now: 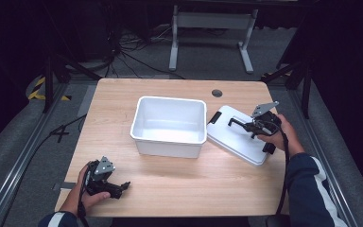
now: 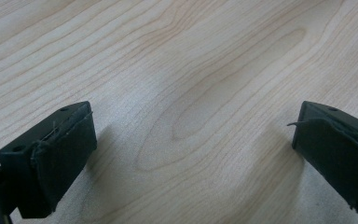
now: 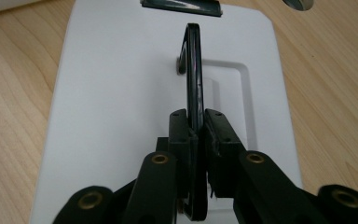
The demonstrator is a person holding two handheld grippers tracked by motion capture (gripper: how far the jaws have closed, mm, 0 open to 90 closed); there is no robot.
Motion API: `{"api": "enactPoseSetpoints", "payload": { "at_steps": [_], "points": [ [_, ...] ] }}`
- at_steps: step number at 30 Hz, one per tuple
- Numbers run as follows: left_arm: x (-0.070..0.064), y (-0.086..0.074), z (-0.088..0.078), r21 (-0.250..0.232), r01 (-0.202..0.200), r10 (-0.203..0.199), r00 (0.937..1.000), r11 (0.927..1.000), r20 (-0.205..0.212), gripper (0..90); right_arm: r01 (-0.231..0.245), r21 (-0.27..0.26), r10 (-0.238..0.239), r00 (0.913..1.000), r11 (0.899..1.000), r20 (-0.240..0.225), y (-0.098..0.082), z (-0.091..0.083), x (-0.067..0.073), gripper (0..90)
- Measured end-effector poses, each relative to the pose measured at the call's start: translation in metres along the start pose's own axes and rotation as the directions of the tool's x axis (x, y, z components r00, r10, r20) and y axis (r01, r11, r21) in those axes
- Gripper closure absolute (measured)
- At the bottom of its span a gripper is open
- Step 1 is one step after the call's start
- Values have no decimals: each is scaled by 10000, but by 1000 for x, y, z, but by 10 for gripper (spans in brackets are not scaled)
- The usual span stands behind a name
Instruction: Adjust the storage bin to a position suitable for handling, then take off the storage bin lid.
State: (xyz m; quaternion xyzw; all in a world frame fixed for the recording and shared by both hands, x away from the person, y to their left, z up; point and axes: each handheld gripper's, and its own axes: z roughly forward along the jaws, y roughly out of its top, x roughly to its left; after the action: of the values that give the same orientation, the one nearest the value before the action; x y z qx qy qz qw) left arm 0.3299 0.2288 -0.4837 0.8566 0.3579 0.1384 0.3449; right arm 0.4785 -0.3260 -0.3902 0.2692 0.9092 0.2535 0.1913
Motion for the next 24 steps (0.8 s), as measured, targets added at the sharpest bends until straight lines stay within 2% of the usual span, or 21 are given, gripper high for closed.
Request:
{"api": "enactPoseSetpoints", "payload": {
  "at_steps": [6, 14, 18, 20, 24],
  "points": [
    [0, 0, 0, -1, -16, 16, 10000, 10000, 14, 1, -97, -211, 97, 10000, 9997, 0, 1, -2, 1, 797],
    [0, 0, 0, 3, -14, 14, 10000, 10000, 20, 1, -200, -292, 200, 9998, 9994, -26, 4, -7, 6, 640],
    [0, 0, 0, 14, 46, -46, 10000, 10000, 51, 1, -338, -545, 327, 9992, 9979, -212, 6, -12, 8, 615],
    [0, 0, 0, 14, 36, -36, 10000, 10000, 56, 1, -283, -563, 279, 9996, 9980, -87, 7, -14, 10, 592],
    [0, 0, 0, -13, -7, 7, 10000, 10000, 20, 1, -470, -636, 462, 9988, 9969, -137, 9, -20, 14, 564]
  ]
}}
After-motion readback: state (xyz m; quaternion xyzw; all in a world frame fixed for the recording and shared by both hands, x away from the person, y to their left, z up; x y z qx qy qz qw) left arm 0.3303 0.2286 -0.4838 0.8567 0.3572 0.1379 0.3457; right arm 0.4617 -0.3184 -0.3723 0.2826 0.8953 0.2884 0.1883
